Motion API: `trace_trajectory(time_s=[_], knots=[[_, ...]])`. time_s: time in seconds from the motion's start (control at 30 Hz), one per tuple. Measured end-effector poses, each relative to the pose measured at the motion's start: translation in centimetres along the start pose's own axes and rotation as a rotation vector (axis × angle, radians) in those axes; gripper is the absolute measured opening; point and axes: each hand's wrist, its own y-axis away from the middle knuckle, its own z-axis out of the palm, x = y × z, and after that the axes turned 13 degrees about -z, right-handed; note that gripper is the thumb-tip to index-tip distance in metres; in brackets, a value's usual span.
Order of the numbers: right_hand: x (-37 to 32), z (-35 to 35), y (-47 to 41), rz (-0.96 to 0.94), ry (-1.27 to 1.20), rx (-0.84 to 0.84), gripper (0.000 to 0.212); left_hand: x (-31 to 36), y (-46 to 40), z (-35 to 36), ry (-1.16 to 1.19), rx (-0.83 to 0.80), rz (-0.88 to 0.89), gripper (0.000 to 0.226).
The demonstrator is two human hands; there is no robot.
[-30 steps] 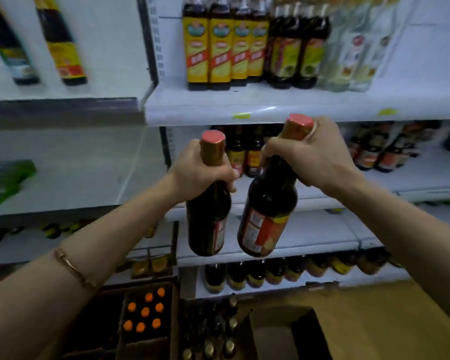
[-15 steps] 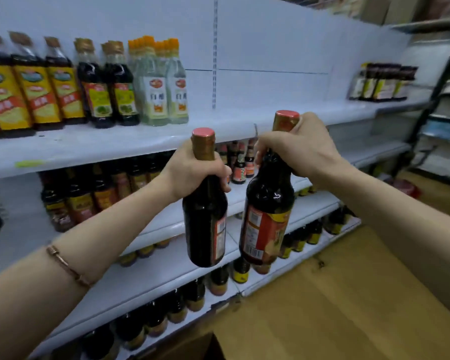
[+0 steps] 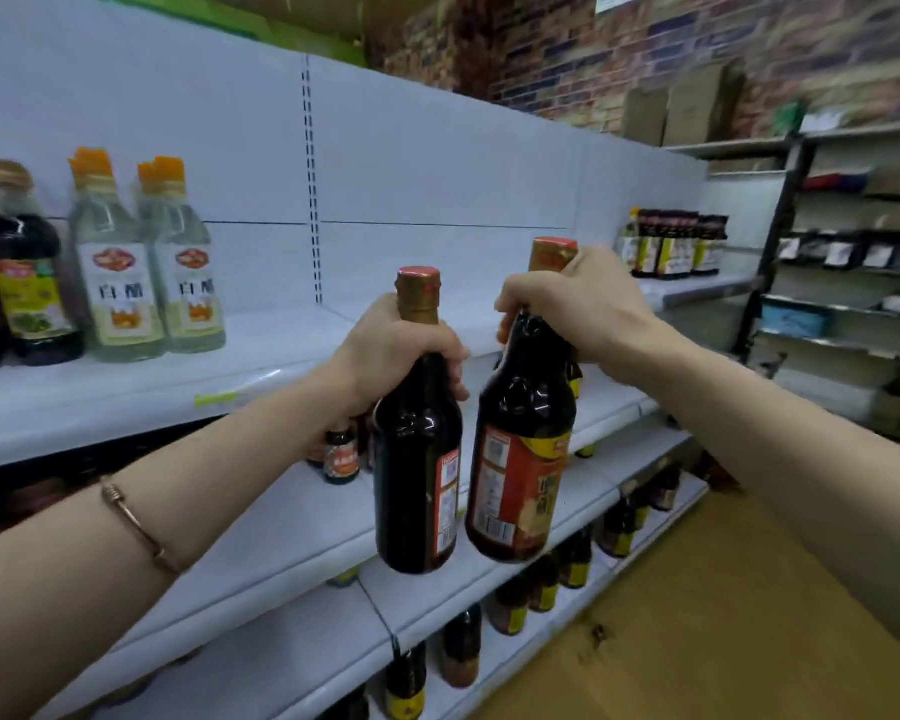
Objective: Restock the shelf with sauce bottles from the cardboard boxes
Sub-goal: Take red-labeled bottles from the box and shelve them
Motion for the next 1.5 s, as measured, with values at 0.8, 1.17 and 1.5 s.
trace_trajectory(time_s=[0.8, 1.17, 1.5], knots=[[11.2, 8.7, -33.1, -0.250, -0.287, -0.203, 0.022, 3.6, -24.2, -14.3, -0.162, 0.515, 0.023, 0.012], [16.4, 18.7, -40.1, -0.232, -0.346, -0.403, 0.031, -1.2, -27.5, -21.4, -0.268, 0.824, -0.105, 0.014], [18.5, 25.0, -42.5, -0.320, -0.357, -0.257, 0.039, -3.1, -29.2, -25.5, -0.277, 0.839, -0.071, 0.015]])
